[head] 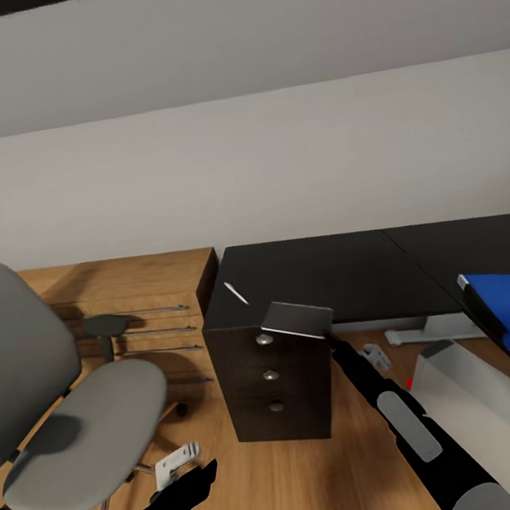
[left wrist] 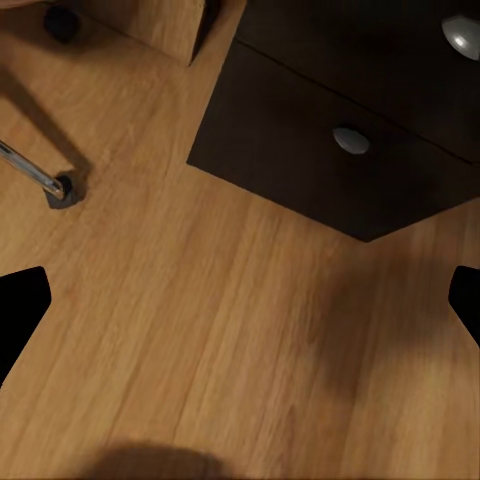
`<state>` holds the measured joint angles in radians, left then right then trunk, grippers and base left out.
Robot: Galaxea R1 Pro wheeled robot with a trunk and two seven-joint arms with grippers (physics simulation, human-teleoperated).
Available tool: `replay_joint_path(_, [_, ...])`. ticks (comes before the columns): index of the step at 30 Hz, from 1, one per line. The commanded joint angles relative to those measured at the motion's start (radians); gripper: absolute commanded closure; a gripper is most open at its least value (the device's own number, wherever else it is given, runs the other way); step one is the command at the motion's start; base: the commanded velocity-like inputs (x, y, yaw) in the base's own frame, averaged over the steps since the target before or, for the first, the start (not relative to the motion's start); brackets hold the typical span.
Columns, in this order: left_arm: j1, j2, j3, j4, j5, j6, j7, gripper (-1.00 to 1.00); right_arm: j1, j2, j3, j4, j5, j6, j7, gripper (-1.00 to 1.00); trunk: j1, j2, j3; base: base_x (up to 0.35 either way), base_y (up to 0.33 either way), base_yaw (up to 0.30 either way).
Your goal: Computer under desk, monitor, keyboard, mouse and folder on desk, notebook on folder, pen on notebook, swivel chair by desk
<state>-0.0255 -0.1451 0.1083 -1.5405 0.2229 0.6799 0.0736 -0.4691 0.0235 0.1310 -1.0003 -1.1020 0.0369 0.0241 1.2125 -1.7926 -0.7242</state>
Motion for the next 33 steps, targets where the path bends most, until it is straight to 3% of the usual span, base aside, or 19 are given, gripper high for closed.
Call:
replay_joint_path(1, [-0.001, -0.001, 0.001, -0.001, 0.011, 0.006, 0.007, -1.0, 0.0, 0.0, -0.001, 0.0, -0.009, 0.003, 0.002, -1.0, 0.0, 0.0, -0.001, 0.182, 0.0, 0.0])
replay_joint_path(13, [-0.001, 0.0, 0.002, -0.005, 0.014, 0.011, 0.007, -1.0, 0.0, 0.001, -0.001, 0.0, -0.01, 0.003, -0.001, -1.0, 0.0, 0.0, -0.001, 0.035, 0.0, 0.0])
replay_joint_path(19, [-0.001, -0.001, 0.002, -0.007, 0.015, 0.01, 0.009, -1.0, -0.001, 0.0, -0.001, 0.0, -0.01, 0.003, -0.001, -1.0, 0.023, -0.042, -0.02, 0.001, 0.0, 0.0])
replay_joint_path(33, [-0.001, 0.001, 0.005, -0.005, 0.015, 0.009, 0.008, -1.0, 0.0, 0.001, -0.001, 0.0, -0.01, 0.003, 0.0, -1.0, 0.023, -0.042, -0.02, 0.047, 0.013, 0.0])
